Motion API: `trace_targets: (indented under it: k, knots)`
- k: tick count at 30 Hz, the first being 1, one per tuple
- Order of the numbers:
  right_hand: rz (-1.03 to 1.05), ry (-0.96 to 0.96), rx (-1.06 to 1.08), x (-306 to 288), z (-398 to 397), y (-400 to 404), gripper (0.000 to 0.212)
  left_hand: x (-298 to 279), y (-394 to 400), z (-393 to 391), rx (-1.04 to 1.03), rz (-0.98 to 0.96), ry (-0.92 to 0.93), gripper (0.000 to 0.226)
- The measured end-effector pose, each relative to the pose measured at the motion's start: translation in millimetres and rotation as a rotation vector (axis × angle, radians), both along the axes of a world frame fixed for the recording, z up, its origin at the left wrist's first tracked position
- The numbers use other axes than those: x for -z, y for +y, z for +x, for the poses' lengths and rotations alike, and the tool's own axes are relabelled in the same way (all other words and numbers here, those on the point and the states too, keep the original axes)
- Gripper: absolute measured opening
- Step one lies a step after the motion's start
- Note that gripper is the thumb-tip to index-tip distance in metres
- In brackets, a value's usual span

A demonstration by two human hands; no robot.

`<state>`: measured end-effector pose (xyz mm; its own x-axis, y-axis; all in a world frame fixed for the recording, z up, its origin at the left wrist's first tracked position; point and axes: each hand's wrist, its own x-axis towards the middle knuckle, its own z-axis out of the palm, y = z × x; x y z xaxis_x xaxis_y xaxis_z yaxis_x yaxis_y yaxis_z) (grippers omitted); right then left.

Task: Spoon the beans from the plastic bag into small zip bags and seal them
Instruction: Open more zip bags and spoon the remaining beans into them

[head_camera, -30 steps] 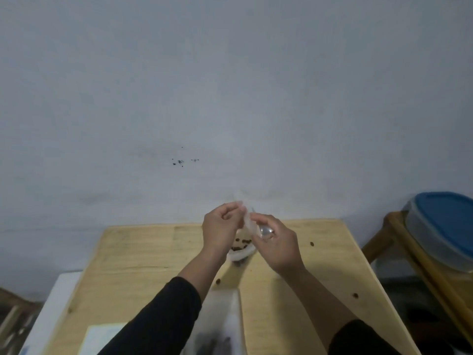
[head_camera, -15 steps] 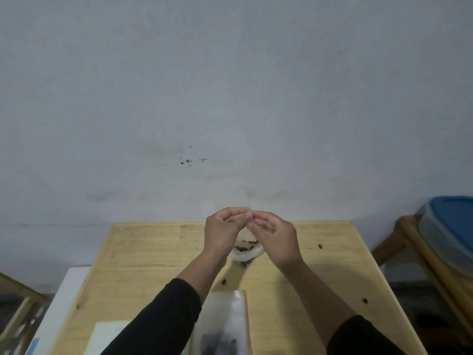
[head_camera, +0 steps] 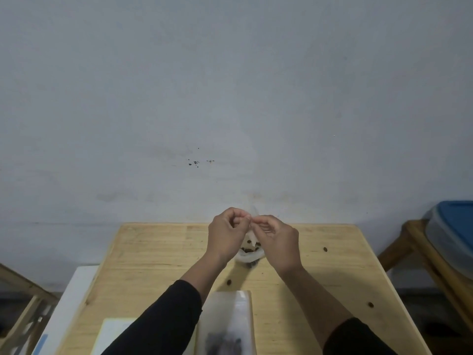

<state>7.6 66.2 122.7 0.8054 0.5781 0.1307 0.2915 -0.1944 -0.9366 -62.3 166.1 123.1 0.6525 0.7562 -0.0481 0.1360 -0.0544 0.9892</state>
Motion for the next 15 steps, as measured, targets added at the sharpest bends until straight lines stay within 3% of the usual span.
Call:
trace_targets:
  k: [3,7,15]
  knots:
    - [-0.027,-0.012,0.022,-5,2,1,0.003,1,-1,-2,0.012,0.090,0.028,0.010]
    - [-0.091,-0.083,0.061,-6,4,2,0.008,-1,-2,-3,-0.040,0.255,0.101,0.005]
    - [-0.106,-0.176,0.108,-1,11,-1,0.020,2,1,-12,-0.124,0.301,0.109,0.008]
